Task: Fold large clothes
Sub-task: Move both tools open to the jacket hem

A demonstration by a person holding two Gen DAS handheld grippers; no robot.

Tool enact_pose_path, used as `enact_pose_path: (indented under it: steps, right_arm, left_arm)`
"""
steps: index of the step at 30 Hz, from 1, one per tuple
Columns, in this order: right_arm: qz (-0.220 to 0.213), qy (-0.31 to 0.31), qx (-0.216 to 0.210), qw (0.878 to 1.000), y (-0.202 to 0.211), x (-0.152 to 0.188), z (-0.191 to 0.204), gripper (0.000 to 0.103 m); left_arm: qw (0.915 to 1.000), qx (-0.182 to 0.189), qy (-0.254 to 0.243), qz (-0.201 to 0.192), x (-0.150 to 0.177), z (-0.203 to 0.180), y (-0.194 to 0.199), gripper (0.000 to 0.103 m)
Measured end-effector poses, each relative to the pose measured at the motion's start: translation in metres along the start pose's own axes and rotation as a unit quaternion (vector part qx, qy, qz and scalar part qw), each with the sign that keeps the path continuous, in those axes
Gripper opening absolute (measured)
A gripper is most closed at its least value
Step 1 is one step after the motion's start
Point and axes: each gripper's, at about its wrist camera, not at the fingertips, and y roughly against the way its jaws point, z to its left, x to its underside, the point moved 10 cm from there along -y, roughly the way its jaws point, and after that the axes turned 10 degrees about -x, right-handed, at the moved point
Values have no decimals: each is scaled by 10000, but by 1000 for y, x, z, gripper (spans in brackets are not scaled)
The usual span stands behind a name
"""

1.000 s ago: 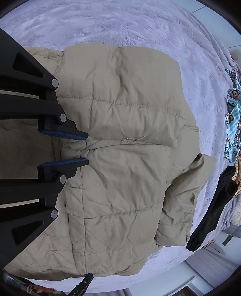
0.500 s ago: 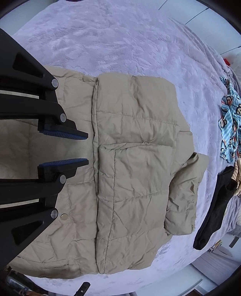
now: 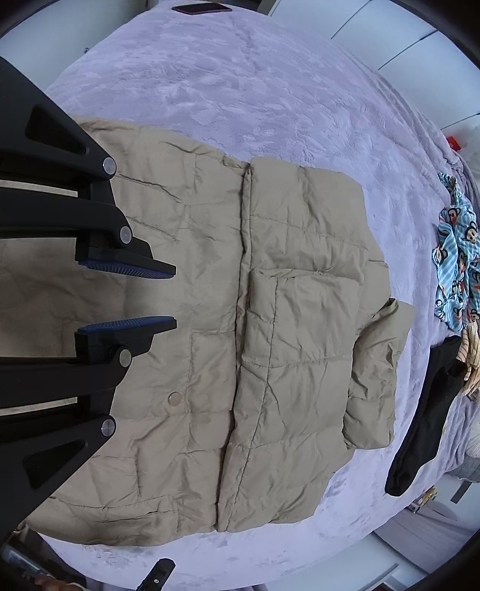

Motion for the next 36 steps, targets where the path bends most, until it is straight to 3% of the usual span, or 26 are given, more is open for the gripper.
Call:
enact_pose_path:
  steps: [13, 14, 15, 16, 17, 20, 23, 29, 30, 31, 32, 36]
  right_arm:
    - [277, 292, -292, 9988, -1, 31, 26, 47]
    - [278, 263, -302, 9988, -2, 34, 29, 47]
    - [276, 230, -308, 9989, -3, 37, 31, 47]
    - [272, 202, -314, 9989, -4, 41, 33, 47]
    - [270, 155, -321, 9990, -5, 45, 36, 48]
    - [238, 39, -325, 9992, -9, 61, 43, 62]
    - [256, -68, -298, 9992, -12, 79, 49, 63]
    - [-44, -654, -635, 9958, -3, 108, 56, 65]
    - [-89, -735, -680, 9949, -2, 111, 56, 70]
    - [-167, -839, -760, 9934, 1, 115, 56, 92]
    - [-273, -905, -796, 9923, 3, 117, 55, 102]
    - [-466, -1094, -987, 9880, 10, 125, 56, 103]
  left_arm:
    - [9995, 131, 179, 240, 58, 3, 15, 23]
    - [9994, 154, 170, 254, 61, 5, 14, 31]
    - [9993, 166, 170, 289, 64, 8, 13, 76]
    - [9993, 133, 199, 296, 66, 12, 13, 99]
    - [9995, 89, 243, 172, 66, 16, 15, 102]
    - [9999, 93, 52, 124, 73, 25, 14, 102]
    - [9998, 116, 3, 190, 82, 37, 8, 102]
    - [9997, 136, -107, 171, 95, 61, 4, 102]
    - [9995, 227, -137, 185, 98, 63, 4, 102]
    - [9994, 275, -143, 176, 100, 66, 4, 102]
    - [9994, 277, -140, 149, 101, 69, 5, 102]
    - [9993, 314, -136, 131, 108, 82, 5, 102]
